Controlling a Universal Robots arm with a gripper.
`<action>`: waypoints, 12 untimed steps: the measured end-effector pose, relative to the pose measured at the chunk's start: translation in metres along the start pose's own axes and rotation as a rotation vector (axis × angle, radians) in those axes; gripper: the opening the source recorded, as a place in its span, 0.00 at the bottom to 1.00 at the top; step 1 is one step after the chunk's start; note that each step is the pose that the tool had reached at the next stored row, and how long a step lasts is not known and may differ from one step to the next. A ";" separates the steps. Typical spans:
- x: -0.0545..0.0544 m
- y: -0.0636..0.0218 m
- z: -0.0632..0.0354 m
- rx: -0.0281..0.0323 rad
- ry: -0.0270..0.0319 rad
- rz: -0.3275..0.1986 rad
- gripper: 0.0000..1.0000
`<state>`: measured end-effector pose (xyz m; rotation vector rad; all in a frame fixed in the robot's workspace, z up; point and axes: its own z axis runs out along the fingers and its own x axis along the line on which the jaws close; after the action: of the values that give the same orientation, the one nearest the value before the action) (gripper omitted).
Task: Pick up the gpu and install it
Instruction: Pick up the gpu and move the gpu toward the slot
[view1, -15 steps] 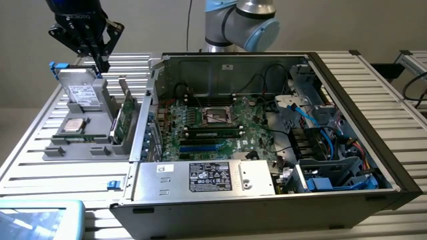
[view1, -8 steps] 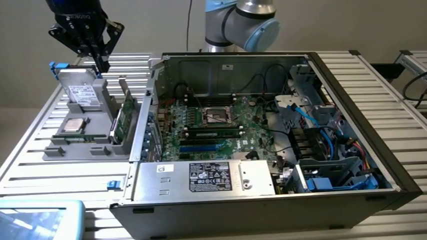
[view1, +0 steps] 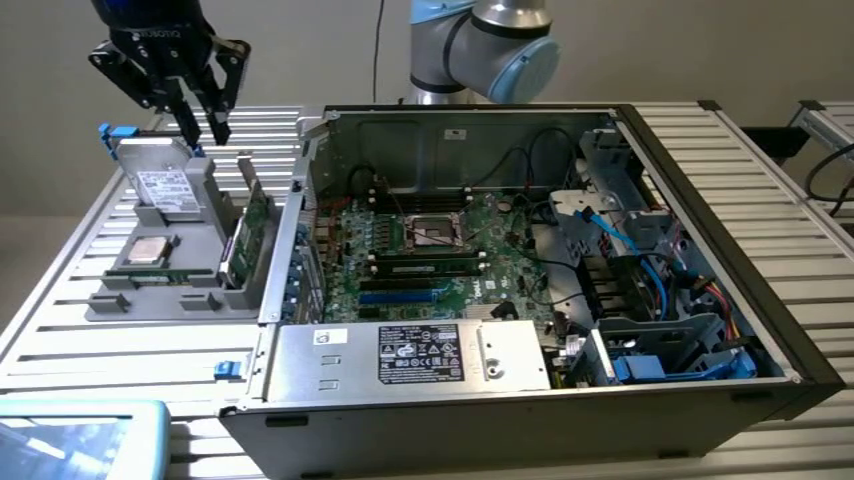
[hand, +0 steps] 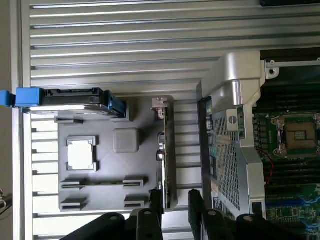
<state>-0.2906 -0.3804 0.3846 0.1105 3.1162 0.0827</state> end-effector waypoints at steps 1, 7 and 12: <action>0.001 -0.0001 0.0005 -0.0004 -0.0047 0.000 0.38; 0.017 -0.0017 0.0080 -0.0017 -0.0221 -0.001 0.38; 0.021 -0.0026 0.0153 -0.0016 -0.0222 -0.001 0.38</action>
<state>-0.3112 -0.3807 0.3688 0.1088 3.0939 0.0835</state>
